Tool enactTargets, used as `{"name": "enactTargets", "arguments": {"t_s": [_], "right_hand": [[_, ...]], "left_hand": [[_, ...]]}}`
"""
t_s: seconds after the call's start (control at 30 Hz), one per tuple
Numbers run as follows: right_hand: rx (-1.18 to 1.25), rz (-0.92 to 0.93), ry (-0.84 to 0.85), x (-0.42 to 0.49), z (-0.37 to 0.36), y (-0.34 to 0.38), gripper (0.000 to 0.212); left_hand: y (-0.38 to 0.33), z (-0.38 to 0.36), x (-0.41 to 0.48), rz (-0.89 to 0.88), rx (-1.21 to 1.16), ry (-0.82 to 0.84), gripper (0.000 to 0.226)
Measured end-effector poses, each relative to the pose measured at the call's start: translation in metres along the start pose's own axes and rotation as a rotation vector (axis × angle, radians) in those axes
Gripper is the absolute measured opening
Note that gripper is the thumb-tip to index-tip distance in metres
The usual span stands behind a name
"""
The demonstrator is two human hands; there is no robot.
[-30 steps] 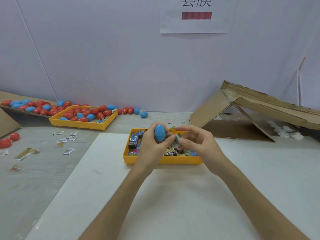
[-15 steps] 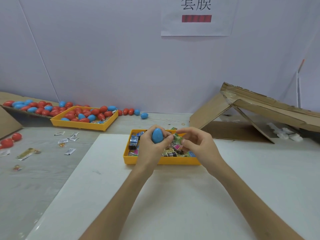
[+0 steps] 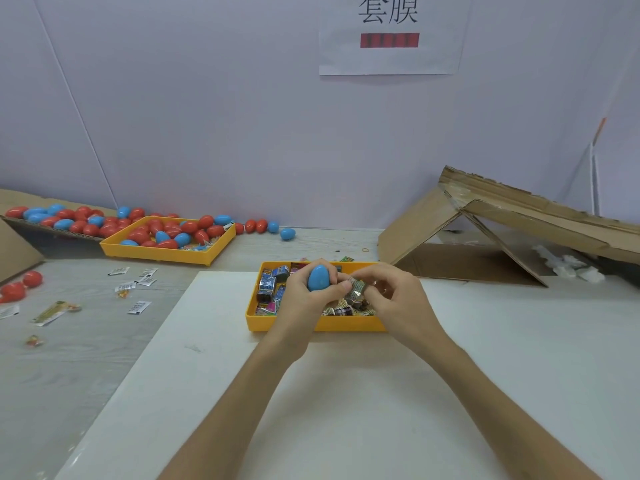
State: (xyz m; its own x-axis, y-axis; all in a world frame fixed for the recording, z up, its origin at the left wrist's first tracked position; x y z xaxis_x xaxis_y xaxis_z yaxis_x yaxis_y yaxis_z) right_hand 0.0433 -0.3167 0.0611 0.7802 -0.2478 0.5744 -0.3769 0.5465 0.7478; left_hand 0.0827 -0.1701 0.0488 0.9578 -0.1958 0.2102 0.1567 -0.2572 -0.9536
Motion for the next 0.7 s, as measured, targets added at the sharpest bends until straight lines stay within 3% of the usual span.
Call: {"name": "enactTargets", "arguments": {"t_s": [0.3,0.53,0.7], "right_hand": [[-0.006,0.035,0.017,0.0,0.0,0.002,0.041],[0.121,0.018,-0.096,0.002,0.007,0.001,0.02],[0.118,-0.01,-0.125,0.004,0.01,-0.002,0.02]], "left_hand": [[0.0,0.0,-0.001,0.016,0.083,0.031,0.029],[0.001,0.003,0.0,0.151,-0.118,0.005,0.03],[-0.003,0.003,-0.001,0.11,-0.153,-0.017,0.032]]}}
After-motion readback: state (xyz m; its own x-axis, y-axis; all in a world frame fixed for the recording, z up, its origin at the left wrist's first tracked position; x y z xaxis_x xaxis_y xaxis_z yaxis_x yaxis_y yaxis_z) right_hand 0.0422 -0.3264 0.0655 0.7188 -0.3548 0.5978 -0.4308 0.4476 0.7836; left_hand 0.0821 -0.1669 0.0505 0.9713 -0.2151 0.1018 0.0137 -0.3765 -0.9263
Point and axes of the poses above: each hand's wrist, its own x-axis towards the middle knuckle, its own z-axis out of the back of the hand, y = z × x, the point moved 5 cm from there along x, towards the middle knuckle, and after that the axes turned 11 degrees about -y, right-handed, at the moved point
